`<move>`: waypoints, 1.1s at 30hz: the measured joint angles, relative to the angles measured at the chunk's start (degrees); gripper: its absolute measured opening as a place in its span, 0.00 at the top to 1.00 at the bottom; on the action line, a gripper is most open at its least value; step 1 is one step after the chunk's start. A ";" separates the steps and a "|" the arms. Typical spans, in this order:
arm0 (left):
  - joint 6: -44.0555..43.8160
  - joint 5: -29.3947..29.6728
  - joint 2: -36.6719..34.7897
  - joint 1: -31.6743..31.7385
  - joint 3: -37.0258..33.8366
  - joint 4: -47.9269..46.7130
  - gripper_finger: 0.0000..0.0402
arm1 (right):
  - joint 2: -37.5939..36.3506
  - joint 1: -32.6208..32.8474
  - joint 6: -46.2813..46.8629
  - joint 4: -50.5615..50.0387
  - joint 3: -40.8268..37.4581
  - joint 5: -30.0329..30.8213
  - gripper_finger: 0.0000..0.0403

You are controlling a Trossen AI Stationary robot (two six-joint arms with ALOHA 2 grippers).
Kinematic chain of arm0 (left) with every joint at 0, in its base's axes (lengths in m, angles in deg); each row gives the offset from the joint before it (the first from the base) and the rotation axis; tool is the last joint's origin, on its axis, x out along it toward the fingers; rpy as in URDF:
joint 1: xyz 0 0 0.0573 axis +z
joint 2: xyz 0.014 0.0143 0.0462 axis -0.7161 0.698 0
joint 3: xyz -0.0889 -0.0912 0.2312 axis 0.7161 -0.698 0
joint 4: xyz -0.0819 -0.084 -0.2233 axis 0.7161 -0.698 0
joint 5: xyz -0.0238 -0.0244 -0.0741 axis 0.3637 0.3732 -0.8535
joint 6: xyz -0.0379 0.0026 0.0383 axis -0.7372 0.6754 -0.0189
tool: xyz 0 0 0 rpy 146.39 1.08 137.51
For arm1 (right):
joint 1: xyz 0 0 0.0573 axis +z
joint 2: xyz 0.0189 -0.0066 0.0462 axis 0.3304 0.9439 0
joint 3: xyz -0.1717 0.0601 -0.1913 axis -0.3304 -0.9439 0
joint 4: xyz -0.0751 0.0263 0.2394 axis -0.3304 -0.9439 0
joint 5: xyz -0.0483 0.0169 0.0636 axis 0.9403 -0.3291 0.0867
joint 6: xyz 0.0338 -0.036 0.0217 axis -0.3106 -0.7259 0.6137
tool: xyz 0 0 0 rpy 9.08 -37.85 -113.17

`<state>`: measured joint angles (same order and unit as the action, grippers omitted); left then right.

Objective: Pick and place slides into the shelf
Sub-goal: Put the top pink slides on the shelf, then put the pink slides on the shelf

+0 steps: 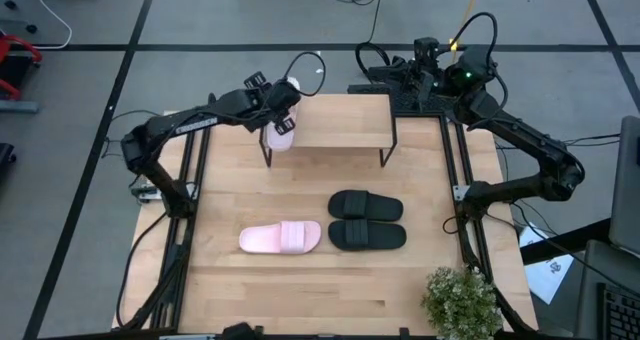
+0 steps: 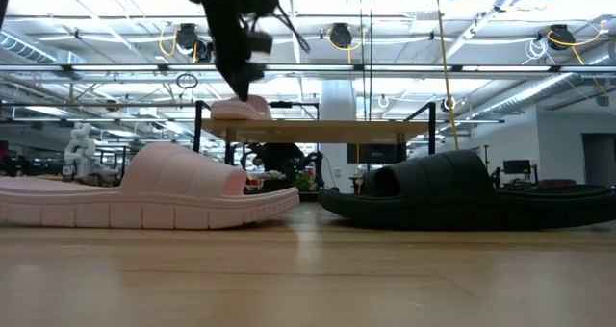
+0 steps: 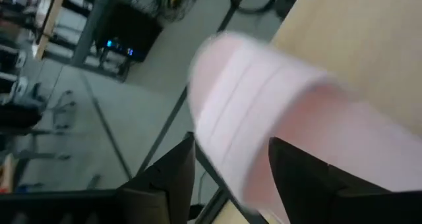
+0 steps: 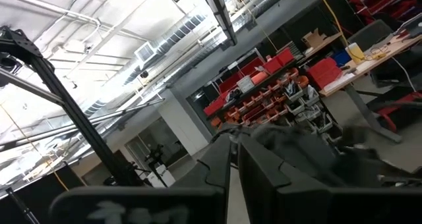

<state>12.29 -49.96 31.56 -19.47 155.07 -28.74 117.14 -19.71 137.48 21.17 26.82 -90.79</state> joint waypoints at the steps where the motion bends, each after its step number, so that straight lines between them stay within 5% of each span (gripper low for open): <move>1: -0.37 -0.74 -1.38 -0.95 0.00 -0.65 0.52 | 0.00 0.00 0.00 0.00 0.00 0.01 0.94; 11: -5.22 -5.08 -18.96 -12.78 0.02 -4.19 0.52 | 0.00 0.00 -0.23 0.01 0.00 0.01 0.94; 16: -13.51 -26.25 -26.20 -19.21 0.11 -5.57 0.52 | 0.00 0.00 -0.15 0.02 0.00 0.01 0.94; 21: -35.85 -43.38 -28.51 -22.51 0.11 -12.34 0.52 | 0.00 0.05 -0.02 0.02 0.00 -0.06 0.94; 28: -61.11 -51.20 -25.40 -32.29 -4.53 -13.95 0.52 | 0.00 1.16 -0.39 0.02 0.00 -0.39 0.94; 33: -78.44 -48.42 -24.42 -38.99 -13.47 -7.09 0.52 | 0.00 2.35 -0.76 0.38 0.00 -2.78 0.94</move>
<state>-66.16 -98.39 7.14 -58.46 141.60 -35.84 117.14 -17.36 136.73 21.55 26.82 -93.58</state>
